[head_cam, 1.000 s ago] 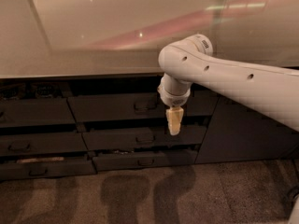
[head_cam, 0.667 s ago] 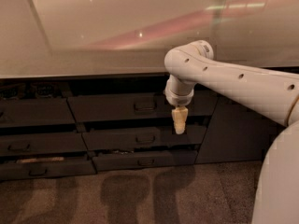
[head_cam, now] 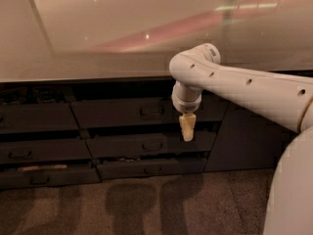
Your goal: Open top drawer
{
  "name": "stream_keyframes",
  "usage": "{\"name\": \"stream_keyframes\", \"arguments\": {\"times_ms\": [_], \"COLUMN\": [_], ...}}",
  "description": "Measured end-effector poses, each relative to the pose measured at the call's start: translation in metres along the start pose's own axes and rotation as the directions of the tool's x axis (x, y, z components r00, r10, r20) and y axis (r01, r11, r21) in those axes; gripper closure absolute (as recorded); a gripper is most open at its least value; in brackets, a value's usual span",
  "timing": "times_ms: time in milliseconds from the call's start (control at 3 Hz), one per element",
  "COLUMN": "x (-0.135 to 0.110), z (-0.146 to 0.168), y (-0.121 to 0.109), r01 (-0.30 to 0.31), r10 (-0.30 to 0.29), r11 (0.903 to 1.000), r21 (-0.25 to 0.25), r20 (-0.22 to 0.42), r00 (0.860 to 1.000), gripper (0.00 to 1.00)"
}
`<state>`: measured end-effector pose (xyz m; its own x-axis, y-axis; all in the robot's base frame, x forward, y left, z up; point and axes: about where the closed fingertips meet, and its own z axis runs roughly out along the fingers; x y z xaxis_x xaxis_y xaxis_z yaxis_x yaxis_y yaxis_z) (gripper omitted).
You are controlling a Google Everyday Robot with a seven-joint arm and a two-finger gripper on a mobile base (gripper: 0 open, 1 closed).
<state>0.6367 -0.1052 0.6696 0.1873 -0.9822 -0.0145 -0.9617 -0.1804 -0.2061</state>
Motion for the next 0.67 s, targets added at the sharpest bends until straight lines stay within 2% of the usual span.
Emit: {"name": "stream_keyframes", "arguments": {"times_ms": [333, 667], "x": [0.0032, 0.0033], "z": [-0.0006, -0.0006], "y": [0.0014, 0.0013], "r01": [0.022, 0.022], "r10": [-0.017, -0.017], "r11": [0.9975, 0.9975], "r21": [0.067, 0.067], "r20": [-0.076, -0.076], "r00": [0.997, 0.997], "gripper": [0.0, 0.0]}}
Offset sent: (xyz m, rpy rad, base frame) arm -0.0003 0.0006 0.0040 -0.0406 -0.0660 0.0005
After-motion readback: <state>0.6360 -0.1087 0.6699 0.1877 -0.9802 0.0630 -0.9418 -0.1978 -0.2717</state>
